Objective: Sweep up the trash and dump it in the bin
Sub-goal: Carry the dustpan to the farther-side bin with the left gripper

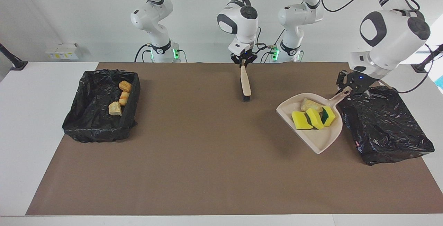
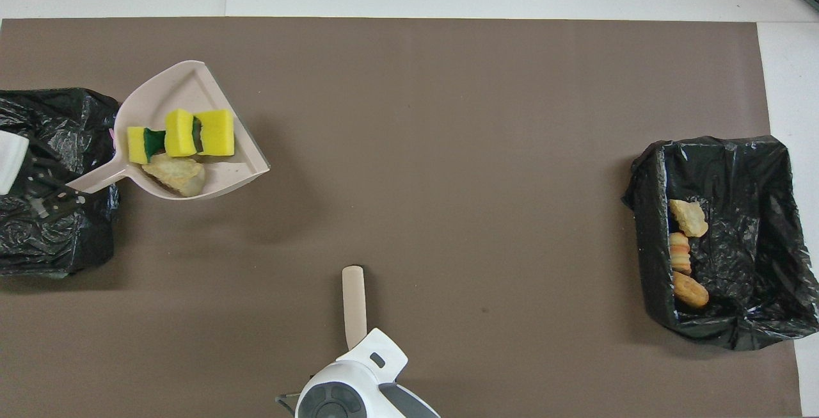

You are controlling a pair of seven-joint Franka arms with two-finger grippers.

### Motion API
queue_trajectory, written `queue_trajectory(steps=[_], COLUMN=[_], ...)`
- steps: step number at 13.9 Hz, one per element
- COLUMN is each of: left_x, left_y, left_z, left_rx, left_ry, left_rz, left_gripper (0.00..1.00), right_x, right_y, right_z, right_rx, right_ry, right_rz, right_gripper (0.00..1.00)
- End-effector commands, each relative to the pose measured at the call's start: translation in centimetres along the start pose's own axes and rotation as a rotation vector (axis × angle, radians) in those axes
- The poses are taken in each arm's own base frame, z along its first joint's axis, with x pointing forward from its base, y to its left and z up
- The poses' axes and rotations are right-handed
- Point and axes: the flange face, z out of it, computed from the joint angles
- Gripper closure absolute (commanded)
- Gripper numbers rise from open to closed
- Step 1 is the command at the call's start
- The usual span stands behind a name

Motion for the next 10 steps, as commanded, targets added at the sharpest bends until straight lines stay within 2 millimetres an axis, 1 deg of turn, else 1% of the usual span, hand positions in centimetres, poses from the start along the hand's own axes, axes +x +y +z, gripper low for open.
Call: queue_trajectory(steps=[1,2,3,4,6,7,8,9,10], left_x=[-5.3,-7.8,-10.5,-12.7,-16.5,-18.7,-20.8,-22.2,-23.0], left_y=[-2.3,-3.2,-4.0,-4.5,-4.9,-5.2,-5.3,-5.8,-6.3], left_z=[-2.5,-3.3,-3.9,-4.5,-5.0,-5.5,-6.7,-6.7,-7.6], left_rx=[-0.027,-0.014,0.002,0.014,0.021,0.028,0.037,0.021,0.040], left_ry=[0.009,0.009,0.006,-0.006,-0.026,-0.049,-0.066,-0.091,-0.136], left_rz=[-0.033,-0.015,0.004,-0.005,-0.062,-0.094,-0.126,-0.143,-0.139], left_gripper=[1.00,1.00,1.00,1.00,1.00,1.00,1.00,1.00,1.00], right_x=[0.8,1.0,1.6,2.1,4.2,5.3,6.5,8.1,9.5], right_y=[-0.3,-0.4,-0.6,-0.6,0.4,1.2,2.3,3.8,5.4], right_z=[-1.1,-1.6,-2.1,-2.8,-5.1,-6.3,-8.2,-9.8,-11.6], right_rx=[0.004,-0.006,-0.027,-0.045,-0.057,-0.066,-0.065,-0.068,-0.068], right_ry=[0.021,0.020,0.009,0.008,0.019,0.013,0.009,0.000,-0.006], right_rz=[0.010,0.009,0.011,0.006,0.019,0.004,-0.023,-0.042,-0.063], right_gripper=[0.06,0.00,0.00,0.00,0.00,0.00,0.00,0.00,0.00])
